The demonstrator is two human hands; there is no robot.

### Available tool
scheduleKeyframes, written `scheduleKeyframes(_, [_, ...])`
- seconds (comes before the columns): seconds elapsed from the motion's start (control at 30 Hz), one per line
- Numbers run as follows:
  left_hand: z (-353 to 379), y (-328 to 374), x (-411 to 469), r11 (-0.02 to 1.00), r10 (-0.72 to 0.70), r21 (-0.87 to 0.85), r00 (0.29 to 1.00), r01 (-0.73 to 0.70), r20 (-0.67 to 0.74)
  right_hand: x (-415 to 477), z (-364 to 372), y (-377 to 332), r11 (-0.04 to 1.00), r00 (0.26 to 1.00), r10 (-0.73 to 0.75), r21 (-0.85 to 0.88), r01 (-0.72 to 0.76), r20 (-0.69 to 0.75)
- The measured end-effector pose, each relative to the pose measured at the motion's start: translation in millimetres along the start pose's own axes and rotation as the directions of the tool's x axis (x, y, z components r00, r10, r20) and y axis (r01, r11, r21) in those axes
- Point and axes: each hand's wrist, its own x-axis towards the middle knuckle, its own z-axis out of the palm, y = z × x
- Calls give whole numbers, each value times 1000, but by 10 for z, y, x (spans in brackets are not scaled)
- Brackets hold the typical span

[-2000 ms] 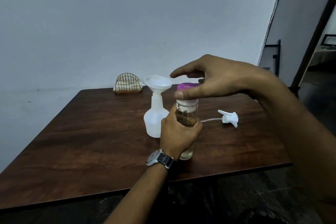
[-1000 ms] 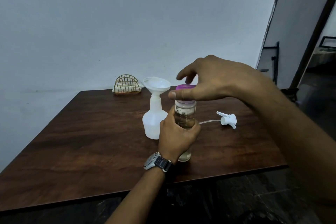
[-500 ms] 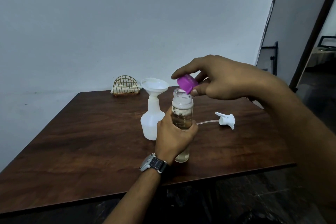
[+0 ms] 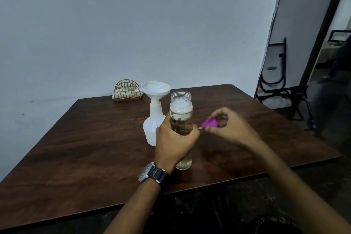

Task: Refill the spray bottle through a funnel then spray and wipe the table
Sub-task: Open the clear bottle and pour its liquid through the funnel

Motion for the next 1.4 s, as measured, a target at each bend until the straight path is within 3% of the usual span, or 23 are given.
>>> scheduleKeyframes(0.1, [-35, -21, -2, 1000, 7, -9, 1000, -7, -9, -98, 231, 270, 995, 996, 72, -75, -67, 56])
scheduleKeyframes(0.2, [-68, -33, -3, 1000, 18, -14, 999, -18, -27, -108, 312, 348, 986, 998, 56, -159, -50, 33])
scheduleKeyframes(0.43, [-99, -29, -14, 1000, 0, -2, 999, 0, -32, -78, 277, 241, 964, 989, 73, -263, -37, 131])
scheduleKeyframes(0.6, [-170, 7, -32, 1000, -10, -3, 999, 10, -52, -169, 278, 47, 956, 1000, -3, -295, 7, 13])
scheduleKeyframes(0.73, [-325, 51, -27, 998, -55, 7, 996, 56, -72, -176, 294, -275, 976, 973, -189, -134, 172, -134])
scheduleKeyframes(0.87, [-638, 102, 72, 996, -72, 51, 995, 76, -69, -42, 429, -613, 967, 961, -228, 78, 242, -155])
scheduleKeyframes(1.1, [-1234, 258, 414, 973, -34, 220, 990, 64, -137, 313, 793, -1088, 916, 986, -168, 371, 151, 15])
scheduleKeyframes(1.4, [-1462, 180, 764, 874, 36, 485, 999, -19, -26, 565, 942, -1223, 870, 991, -133, 478, 122, -11])
